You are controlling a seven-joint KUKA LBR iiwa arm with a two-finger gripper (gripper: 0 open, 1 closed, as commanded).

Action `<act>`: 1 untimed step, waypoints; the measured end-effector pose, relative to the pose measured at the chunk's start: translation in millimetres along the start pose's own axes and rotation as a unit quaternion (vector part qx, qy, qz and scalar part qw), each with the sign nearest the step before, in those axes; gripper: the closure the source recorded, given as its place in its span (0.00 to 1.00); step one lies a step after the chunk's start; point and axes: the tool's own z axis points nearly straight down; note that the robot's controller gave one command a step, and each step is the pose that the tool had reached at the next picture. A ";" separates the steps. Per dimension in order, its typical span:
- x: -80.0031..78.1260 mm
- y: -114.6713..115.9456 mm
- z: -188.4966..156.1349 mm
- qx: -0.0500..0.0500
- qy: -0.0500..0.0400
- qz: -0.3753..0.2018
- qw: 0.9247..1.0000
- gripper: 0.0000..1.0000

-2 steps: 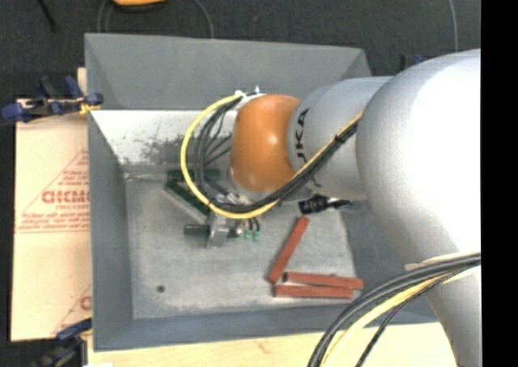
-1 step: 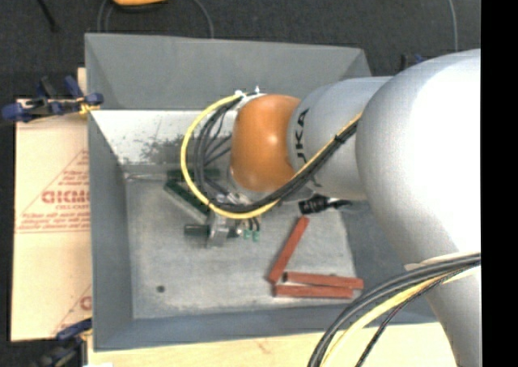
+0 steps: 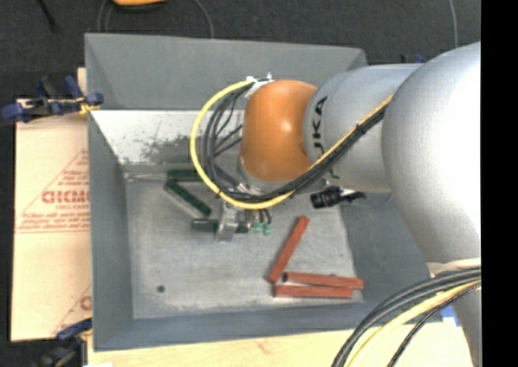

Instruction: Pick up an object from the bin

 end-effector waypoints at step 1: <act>0.6 6.9 -36.4 -0.002 -0.005 0.061 0.998 1.00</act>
Offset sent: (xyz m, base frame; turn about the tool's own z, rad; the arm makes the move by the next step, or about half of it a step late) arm -0.0381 -0.0288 0.1292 0.0778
